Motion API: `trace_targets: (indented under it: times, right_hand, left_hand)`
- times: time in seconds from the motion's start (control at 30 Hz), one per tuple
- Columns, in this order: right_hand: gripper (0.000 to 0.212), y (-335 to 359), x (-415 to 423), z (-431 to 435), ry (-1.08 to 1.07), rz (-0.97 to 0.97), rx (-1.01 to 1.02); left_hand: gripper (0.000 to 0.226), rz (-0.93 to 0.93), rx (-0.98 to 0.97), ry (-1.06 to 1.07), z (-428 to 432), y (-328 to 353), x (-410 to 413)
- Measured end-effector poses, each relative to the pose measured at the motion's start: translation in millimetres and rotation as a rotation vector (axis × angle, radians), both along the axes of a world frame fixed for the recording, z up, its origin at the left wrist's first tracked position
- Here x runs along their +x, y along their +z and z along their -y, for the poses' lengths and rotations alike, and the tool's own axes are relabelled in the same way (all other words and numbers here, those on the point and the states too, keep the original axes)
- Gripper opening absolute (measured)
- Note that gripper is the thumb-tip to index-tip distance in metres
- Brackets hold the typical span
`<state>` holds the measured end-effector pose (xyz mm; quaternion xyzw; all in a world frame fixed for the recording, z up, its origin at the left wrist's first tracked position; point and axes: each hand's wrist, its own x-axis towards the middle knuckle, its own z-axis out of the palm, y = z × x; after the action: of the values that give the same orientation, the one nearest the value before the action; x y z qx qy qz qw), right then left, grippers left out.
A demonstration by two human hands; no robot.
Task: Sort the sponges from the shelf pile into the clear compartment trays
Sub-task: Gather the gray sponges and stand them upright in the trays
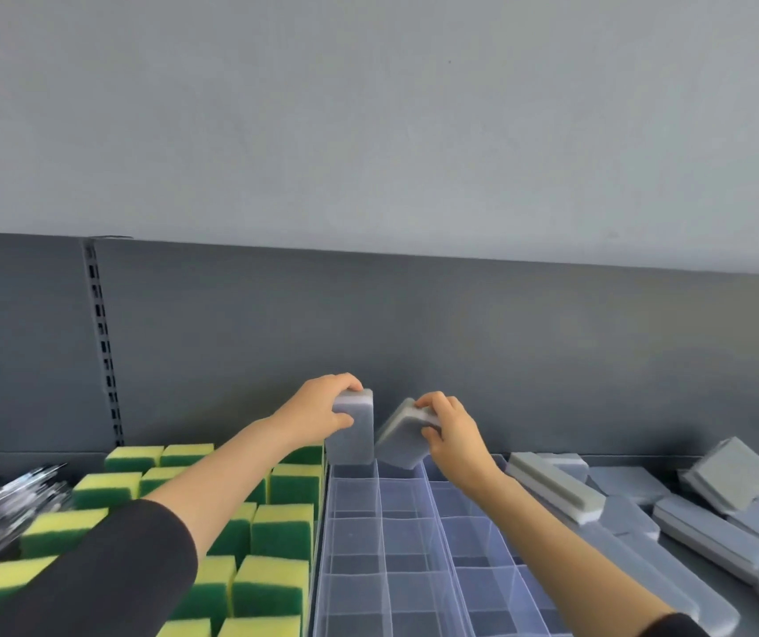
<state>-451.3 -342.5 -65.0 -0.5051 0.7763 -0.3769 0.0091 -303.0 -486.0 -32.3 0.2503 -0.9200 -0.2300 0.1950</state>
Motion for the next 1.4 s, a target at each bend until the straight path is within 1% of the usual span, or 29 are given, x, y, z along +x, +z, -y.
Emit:
trace_targets:
  times: [0.1,0.33,0.5,0.63,0.83,0.93,1.03,1.13,1.27,1.33,1.4]
  right_hand:
    - [0.033,-7.8,-6.7,11.5,0.006,-0.037,0.088]
    - [0.035,-2.2,-24.7,25.3,0.004,-0.140,0.203]
    - [0.036,-4.8,-24.1,32.9,0.064,-0.169,0.265]
    - [0.036,-16.2,-22.3,36.7,0.091,-0.185,0.313]
    - [0.036,-28.7,-22.9,39.9,0.084,-0.170,0.312]
    - [0.035,-39.1,-19.6,41.5,0.081,-0.175,0.331]
    - [0.033,-42.4,-18.7,43.7,0.081,-0.170,0.326]
    - [0.036,-40.0,-21.3,41.4,0.093,-0.169,0.319]
    - [0.046,-30.2,-23.3,24.3,0.126,-0.186,0.278]
    - [0.049,-23.0,-29.1,7.0,0.108,-0.181,0.227]
    - [0.047,-16.8,-37.9,-17.0,0.066,-0.174,0.189]
  left_hand:
    - [0.039,0.036,0.014,-0.022,8.7,-13.4,-9.1]
    - [0.035,0.027,-0.013,-0.054,16.6,-19.0,-27.0]
    - [0.037,0.041,-0.003,-0.027,26.0,-23.7,-29.8]
    - [0.035,0.106,0.000,-0.005,34.1,-26.8,-24.3]
    - [0.031,0.204,-0.026,-0.040,26.4,-39.3,-33.1]
    - [0.029,0.239,-0.019,-0.011,21.0,-53.4,-36.6]
    - [0.028,0.263,-0.038,0.019,20.5,-52.5,-38.0]
    - [0.034,0.326,-0.076,0.039,16.7,-48.5,-38.2]
    - [0.051,0.375,-0.152,0.049,10.8,-39.4,-36.6]
    - [0.056,0.359,-0.184,0.044,5.2,-30.4,-37.7]
    - [0.056,0.318,-0.197,0.024,-5.6,-21.1,-43.1]
